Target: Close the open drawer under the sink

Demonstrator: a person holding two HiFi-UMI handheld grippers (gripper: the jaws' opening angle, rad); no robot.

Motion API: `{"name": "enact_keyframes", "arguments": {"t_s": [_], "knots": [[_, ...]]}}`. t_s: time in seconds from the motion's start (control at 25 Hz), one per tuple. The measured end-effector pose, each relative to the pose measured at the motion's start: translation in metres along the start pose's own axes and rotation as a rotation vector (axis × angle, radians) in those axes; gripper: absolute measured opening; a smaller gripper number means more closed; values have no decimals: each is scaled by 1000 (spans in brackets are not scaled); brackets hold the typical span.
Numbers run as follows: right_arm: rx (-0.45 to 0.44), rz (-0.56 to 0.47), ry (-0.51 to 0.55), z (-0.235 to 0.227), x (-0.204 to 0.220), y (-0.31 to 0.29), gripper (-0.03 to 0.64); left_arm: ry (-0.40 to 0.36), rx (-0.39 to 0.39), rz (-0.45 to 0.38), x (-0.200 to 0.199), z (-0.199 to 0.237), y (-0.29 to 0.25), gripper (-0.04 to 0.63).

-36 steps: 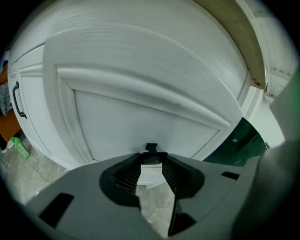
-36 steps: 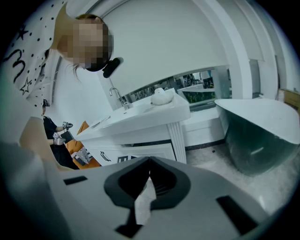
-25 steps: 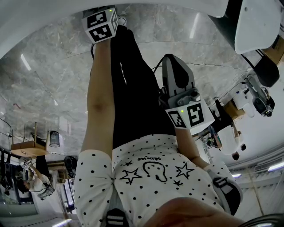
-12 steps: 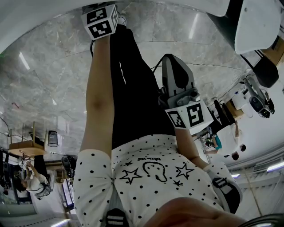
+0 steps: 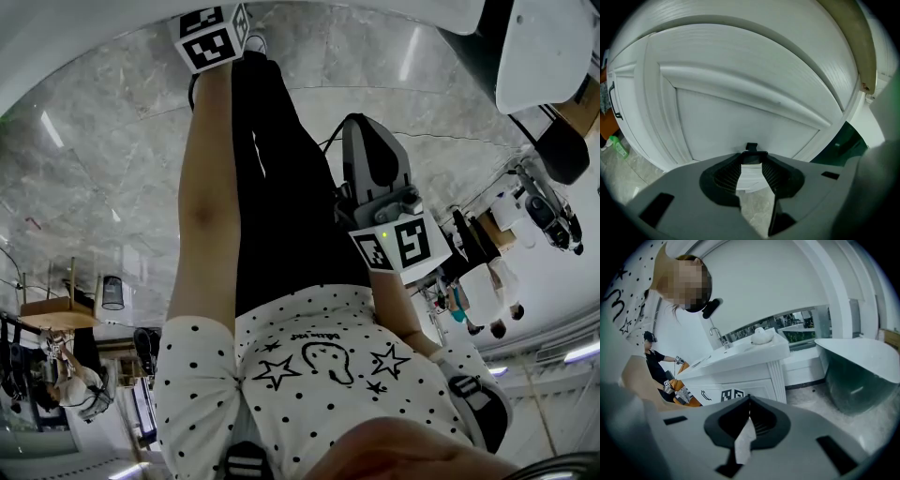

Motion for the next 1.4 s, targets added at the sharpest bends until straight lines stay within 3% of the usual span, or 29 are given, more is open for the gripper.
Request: {"name": "enact_keyframes", "arguments": {"t_s": [0.44, 1.4], "knots": [[-6, -3, -4, 2, 0, 3, 14, -29, -21, -43, -24, -2, 7, 138], [-16, -9, 1, 4, 8, 12, 14, -16, -7, 12, -21, -2, 8, 141]]}}
Point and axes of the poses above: the fingertips, and each gripper's own axes: y backward along the fingers, z to its left, x out of its underside, the point moved 2 cm from there along y, backward along the fingers, and after that the axes turned 3 degrees about x, right-handed, at the moved point
